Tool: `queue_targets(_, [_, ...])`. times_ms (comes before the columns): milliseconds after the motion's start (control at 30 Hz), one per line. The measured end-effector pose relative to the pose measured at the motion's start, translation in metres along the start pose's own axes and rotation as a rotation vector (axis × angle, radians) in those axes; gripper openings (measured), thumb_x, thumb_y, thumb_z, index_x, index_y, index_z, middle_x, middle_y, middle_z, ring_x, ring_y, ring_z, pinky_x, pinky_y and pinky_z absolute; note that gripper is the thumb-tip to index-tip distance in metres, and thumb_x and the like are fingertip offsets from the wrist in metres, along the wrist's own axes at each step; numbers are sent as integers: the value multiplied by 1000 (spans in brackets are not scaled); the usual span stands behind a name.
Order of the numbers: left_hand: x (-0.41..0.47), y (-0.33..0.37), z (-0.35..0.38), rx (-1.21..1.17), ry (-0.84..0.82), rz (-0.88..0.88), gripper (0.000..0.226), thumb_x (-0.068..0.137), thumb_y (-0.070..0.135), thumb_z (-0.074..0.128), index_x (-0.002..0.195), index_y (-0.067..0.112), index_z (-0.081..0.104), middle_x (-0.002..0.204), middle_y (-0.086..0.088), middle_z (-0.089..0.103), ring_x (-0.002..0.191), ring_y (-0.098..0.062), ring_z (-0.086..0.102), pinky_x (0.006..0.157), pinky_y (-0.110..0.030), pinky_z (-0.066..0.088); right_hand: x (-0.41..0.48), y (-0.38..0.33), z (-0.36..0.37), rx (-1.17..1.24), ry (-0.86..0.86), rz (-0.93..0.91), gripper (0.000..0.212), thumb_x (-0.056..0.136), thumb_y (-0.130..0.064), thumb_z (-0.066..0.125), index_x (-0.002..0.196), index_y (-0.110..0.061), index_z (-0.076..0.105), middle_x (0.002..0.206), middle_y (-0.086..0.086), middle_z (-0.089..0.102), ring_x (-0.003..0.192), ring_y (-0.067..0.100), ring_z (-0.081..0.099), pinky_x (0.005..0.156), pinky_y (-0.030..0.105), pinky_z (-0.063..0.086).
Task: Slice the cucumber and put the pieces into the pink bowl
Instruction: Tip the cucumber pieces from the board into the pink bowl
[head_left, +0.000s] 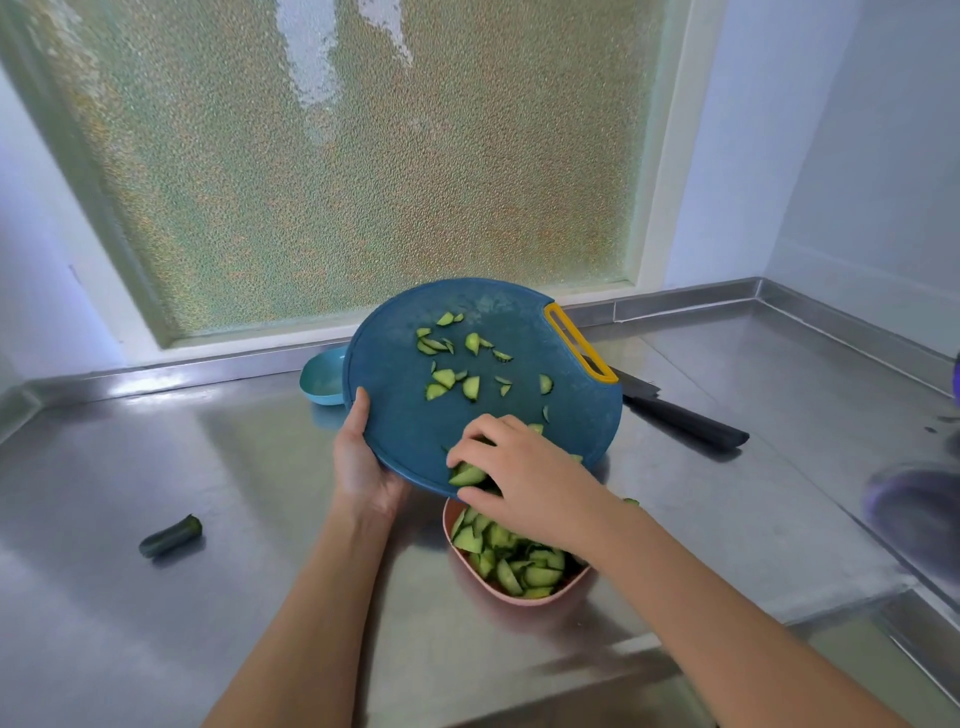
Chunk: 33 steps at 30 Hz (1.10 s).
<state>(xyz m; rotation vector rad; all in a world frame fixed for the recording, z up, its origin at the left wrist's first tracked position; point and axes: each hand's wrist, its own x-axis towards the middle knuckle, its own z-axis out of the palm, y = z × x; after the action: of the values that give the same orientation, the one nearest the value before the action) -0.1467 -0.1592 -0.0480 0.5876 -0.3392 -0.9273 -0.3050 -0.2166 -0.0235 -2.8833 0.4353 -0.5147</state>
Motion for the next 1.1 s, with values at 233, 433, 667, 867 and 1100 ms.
queue_targets(233, [0,0,1,-7,23,25,44,98,39,36,95,20,76,118,-11,66,105,-29,64,84,-51,53,-29,-4,6,40,44,31,28,94,-35,52,120,-25,57,117,-8,50,109,13,44,92,35,45])
queue_targets(433, [2,0,-1,-10,18,54,42,98,38,36,101,19,74,121,-12,64,109,-30,62,86,-51,52,-37,-3,7,133,119,121,36,93,-41,50,125,-26,54,122,-12,47,118,6,39,97,25,41])
queue_targets(667, [-2,1,4,-29,34,40,44,98,34,37,88,22,78,112,-9,69,101,-27,66,79,-47,56,-27,21,-1,107,90,424,51,99,-15,38,149,-23,30,151,-2,28,139,17,21,114,34,28])
queue_targets(867, [1,1,0,-18,25,41,39,98,35,39,101,19,74,121,-11,64,110,-31,61,89,-54,49,-36,8,2,111,104,418,50,95,-8,42,143,-21,37,145,-5,33,130,15,29,109,26,28])
queue_targets(1100, [-2,0,0,-20,8,39,40,97,36,39,96,22,76,121,-11,64,111,-31,61,89,-54,49,-30,6,1,49,99,465,56,94,-9,42,147,-23,32,136,-2,34,119,20,33,100,37,37])
